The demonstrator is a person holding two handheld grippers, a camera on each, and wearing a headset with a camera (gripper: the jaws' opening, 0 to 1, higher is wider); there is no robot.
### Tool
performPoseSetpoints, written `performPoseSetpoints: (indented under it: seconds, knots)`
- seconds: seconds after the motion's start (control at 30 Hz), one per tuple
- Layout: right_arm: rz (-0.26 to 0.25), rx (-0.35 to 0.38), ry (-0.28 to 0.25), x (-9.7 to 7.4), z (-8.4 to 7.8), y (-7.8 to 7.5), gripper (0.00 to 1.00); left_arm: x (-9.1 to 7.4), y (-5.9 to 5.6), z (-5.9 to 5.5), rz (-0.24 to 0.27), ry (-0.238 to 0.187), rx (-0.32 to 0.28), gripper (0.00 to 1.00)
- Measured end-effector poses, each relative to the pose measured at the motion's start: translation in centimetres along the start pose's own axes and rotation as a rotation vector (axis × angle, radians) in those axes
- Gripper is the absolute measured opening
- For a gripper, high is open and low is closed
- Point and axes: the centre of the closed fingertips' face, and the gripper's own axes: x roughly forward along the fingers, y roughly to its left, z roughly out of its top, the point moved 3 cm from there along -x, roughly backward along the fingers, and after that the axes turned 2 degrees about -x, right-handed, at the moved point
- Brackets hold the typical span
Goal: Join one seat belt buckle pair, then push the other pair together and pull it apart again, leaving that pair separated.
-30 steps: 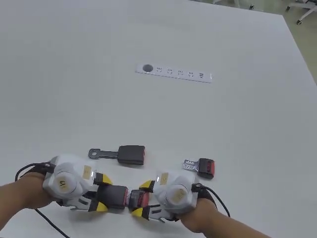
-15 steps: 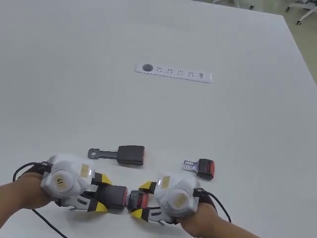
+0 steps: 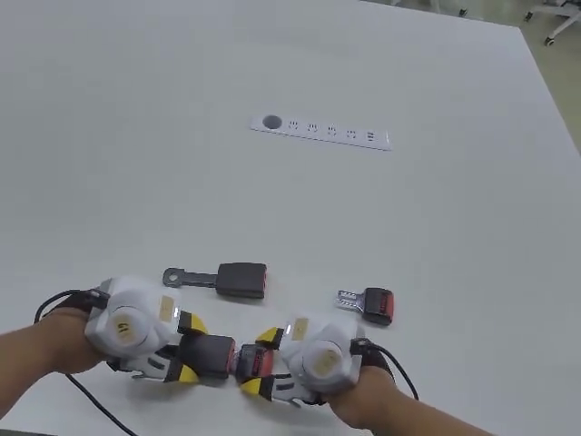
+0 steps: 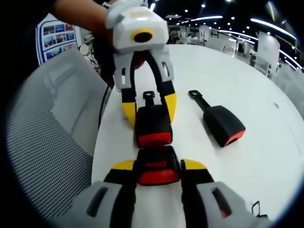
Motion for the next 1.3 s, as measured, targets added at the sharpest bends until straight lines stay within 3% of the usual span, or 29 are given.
performPoseSetpoints:
  seconds: [0.07,0.2,0.23,0.3,0.37,0.4,0.47,0.53,0.63,0.7,0.77,0.9,1.07,1.3]
  knots:
    - [-0.006,-0.02,0.005,0.0,0.0,0.1,0.37,0.1,-0.1,0.1,0.007,0.018,0.02,0.36]
    - [-0.051,-0.054,0.002,-0.5,0.1,0.3,0.39,0.2,-0.2,0.3,0.025,0.039,-0.014,0.37]
    - [-0.062,-0.04,-0.02,-0.9,0.2,0.3,0.42,0.0,-0.2,0.2,0.045,0.054,-0.037,0.37]
    - [-0.079,0.018,-0.072,-1.8,0.3,0.1,0.58,-0.5,-0.2,-0.3,0.067,0.095,-0.013,0.38]
    - [-0.099,0.038,-0.113,-2.9,0.3,-0.3,0.66,-1.1,0.0,0.1,0.108,0.06,-0.043,0.39]
    - [-0.117,0.039,-0.108,-3.9,-0.2,-0.7,0.67,-1.7,0.0,0.7,0.124,0.011,-0.075,0.41]
    - [-0.147,0.04,-0.114,-5.4,-0.9,-1.4,0.69,-2.7,0.6,1.5,0.173,-0.03,-0.115,0.47]
    - [-0.166,0.051,-0.135,-7.0,-1.4,-2.0,0.72,-3.5,1.4,1.7,0.221,-0.036,-0.122,0.52]
    - [-0.195,0.05,-0.126,-9.1,-2.6,-3.3,0.73,-4.5,2.9,2.1,0.279,-0.02,-0.128,0.51]
    - [-0.206,0.065,-0.113,-10.4,-3.5,-4.4,0.73,-5.1,4.0,3.1,0.299,-0.056,-0.144,0.53]
    - [-0.23,0.072,-0.103,-11.6,-4.3,-5.8,0.73,-5.5,5.1,4.0,0.308,-0.087,-0.139,0.53]
    - [-0.243,0.1,-0.091,-13.1,-5.5,-8.1,0.75,-5.3,6.7,5.0,0.305,-0.093,-0.13,0.56]
    - [-0.249,0.112,-0.033,-13.8,-7.6,-10.6,0.73,-3.7,8.3,5.4,0.271,-0.066,-0.107,0.57]
    - [-0.176,0.183,-0.037,-13.3,-9.4,-11.9,0.73,-1.6,9.2,5.1,0.206,-0.021,-0.105,0.57]
